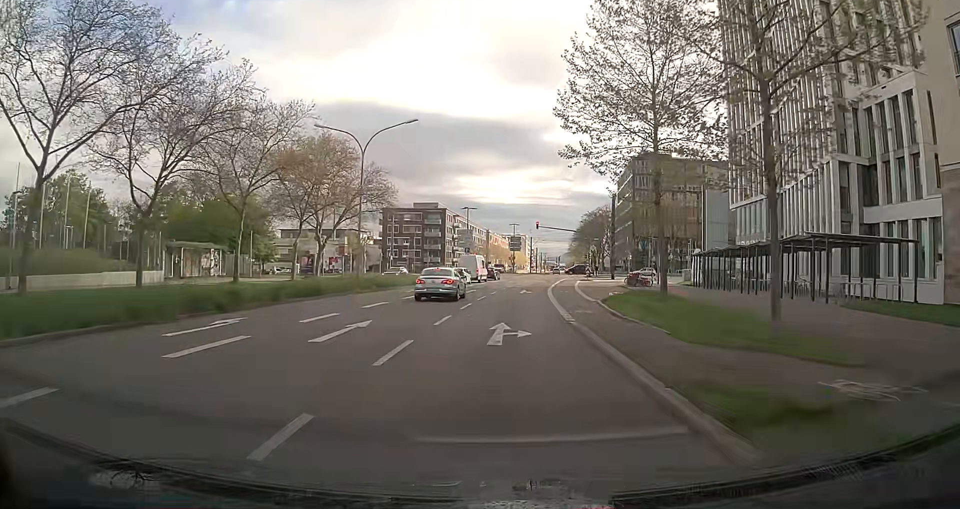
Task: Follow the waypoints while adhering to traffic rules and regulations
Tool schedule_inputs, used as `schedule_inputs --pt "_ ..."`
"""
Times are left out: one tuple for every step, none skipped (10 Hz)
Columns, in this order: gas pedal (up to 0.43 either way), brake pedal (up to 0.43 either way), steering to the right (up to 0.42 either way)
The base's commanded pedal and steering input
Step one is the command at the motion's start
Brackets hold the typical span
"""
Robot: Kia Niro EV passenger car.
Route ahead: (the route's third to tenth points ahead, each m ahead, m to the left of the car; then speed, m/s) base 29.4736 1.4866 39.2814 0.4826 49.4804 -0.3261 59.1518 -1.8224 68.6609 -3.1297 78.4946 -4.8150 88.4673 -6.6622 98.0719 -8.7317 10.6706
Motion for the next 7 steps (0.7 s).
schedule_inputs --pt "0.020 0.000 0.009" --pt "0.020 0.000 0.009" --pt "0.020 0.000 0.011" --pt "0.020 0.000 0.012" --pt "0.020 0.000 0.013" --pt "0.008 0.000 0.014" --pt "0.008 0.000 0.014"
